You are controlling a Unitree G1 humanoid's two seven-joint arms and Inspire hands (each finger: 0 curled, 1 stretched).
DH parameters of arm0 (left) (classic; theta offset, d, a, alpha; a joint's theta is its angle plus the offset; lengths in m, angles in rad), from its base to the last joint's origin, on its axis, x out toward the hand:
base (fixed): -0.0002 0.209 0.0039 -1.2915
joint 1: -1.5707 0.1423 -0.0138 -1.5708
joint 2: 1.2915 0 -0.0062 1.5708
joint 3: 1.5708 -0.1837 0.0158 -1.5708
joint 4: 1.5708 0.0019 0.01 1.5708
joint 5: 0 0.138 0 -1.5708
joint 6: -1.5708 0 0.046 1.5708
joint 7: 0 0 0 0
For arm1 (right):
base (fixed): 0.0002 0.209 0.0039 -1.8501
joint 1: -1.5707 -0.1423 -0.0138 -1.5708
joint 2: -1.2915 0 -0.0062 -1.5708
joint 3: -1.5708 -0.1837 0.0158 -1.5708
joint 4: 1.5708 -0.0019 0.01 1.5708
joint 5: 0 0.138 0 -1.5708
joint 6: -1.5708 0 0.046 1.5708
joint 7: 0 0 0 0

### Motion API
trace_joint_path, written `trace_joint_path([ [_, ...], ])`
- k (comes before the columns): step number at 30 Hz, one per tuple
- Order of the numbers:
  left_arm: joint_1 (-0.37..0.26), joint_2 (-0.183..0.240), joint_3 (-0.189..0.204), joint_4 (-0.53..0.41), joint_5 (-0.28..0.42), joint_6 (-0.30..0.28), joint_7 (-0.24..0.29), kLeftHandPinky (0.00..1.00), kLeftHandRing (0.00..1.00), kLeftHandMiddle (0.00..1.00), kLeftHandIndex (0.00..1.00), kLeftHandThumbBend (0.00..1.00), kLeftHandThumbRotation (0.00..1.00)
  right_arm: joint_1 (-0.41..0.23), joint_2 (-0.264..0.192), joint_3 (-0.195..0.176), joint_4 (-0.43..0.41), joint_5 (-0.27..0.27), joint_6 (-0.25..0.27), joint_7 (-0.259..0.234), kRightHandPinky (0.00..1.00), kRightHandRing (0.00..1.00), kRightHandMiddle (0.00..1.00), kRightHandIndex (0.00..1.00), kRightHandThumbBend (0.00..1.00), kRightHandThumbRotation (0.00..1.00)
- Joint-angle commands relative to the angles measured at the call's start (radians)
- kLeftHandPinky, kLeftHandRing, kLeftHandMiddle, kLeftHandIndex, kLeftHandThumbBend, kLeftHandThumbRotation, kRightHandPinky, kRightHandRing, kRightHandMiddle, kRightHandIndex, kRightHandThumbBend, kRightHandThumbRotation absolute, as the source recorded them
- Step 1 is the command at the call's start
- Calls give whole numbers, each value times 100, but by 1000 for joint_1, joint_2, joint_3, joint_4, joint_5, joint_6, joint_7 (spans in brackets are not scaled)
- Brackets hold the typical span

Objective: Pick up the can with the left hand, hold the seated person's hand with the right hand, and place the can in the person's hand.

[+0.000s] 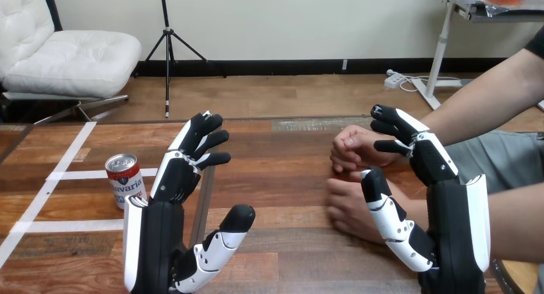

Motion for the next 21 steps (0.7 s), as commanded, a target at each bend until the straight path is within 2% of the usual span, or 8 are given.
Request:
trace_joint_path([
  [1, -15, -30, -6, -2, 7, -5, 7, 69, 80, 85, 86, 67, 66, -38, 4, -2, -17, 10, -18, 1, 67, 77, 81, 79, 42, 61],
  [21, -14, -31, -8, -4, 12, -1, 10, 69, 79, 85, 86, 67, 65, -42, 3, -1, -11, 16, -23, 3, 67, 77, 81, 79, 42, 60],
])
